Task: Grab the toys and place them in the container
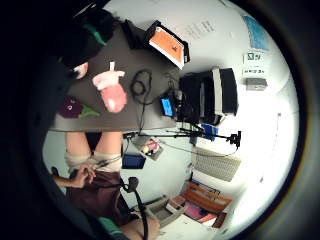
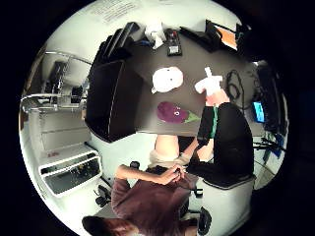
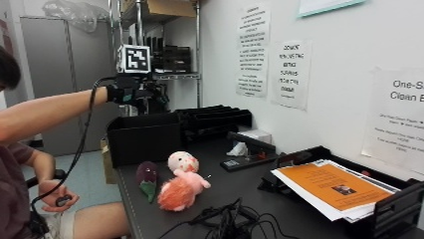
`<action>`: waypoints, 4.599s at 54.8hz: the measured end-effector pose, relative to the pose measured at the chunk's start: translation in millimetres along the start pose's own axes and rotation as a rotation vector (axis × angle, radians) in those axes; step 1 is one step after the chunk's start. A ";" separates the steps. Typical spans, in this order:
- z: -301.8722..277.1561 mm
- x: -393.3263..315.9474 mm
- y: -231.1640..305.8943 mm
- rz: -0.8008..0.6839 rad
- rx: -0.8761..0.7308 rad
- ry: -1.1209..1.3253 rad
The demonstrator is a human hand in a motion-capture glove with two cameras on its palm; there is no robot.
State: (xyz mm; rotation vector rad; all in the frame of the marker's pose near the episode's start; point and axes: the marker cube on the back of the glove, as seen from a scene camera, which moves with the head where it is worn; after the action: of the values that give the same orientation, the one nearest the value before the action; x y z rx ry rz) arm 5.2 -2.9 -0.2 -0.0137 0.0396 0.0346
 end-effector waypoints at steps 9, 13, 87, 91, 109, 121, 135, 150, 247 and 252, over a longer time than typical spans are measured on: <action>-9.7 2.9 -12.7 0.038 -0.017 -0.036; -11.1 7.4 -19.6 0.072 -0.014 -0.032; 311.9 41.5 -124.1 0.464 -0.193 -0.219; 312.4 45.5 -122.6 0.456 -0.185 -0.257; 222.4 51.9 -118.6 0.381 -0.178 -0.151; 85.1 45.7 -111.7 0.303 -0.017 -0.151; -46.3 -5.5 -106.5 0.248 0.128 -0.181; -90.3 -164.3 -124.9 -0.040 0.106 -0.168; 151.9 -139.5 -189.7 -0.209 -0.358 -0.101; 217.8 -136.1 -191.4 -0.230 -0.414 -0.143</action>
State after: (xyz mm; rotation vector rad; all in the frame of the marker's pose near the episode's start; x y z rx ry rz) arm -115.4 -195.7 225.4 -0.4289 -0.1129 -0.1870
